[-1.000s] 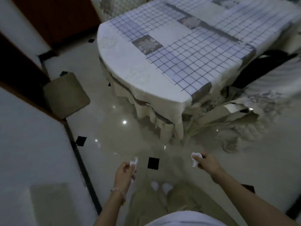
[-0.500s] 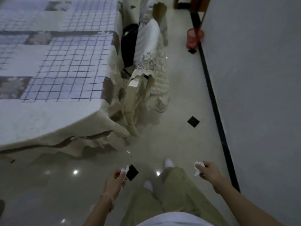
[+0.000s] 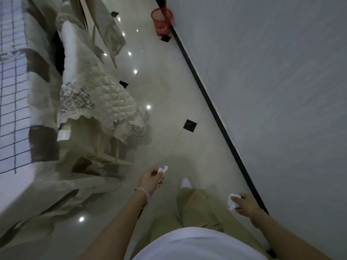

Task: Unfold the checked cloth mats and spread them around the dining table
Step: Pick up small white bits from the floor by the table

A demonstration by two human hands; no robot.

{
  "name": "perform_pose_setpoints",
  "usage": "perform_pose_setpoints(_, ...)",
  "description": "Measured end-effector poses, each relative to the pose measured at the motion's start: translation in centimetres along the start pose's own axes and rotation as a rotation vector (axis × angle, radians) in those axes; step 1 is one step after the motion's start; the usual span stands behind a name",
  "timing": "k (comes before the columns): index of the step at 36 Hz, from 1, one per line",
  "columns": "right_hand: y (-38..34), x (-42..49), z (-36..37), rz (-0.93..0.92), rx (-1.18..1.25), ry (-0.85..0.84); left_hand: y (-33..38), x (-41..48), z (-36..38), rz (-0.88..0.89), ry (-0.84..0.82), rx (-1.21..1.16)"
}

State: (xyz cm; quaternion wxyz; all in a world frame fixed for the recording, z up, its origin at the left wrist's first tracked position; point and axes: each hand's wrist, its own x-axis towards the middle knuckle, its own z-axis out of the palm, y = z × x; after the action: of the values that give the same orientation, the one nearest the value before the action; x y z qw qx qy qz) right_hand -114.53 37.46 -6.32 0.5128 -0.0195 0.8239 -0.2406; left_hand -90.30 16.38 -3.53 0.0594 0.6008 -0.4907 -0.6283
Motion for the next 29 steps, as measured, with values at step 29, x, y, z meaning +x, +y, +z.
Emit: perform_pose_setpoints(29,-38.1,20.2,-3.4,-0.04,-0.098,-0.093,23.8,28.0,-3.4,-0.133,0.025,0.136)
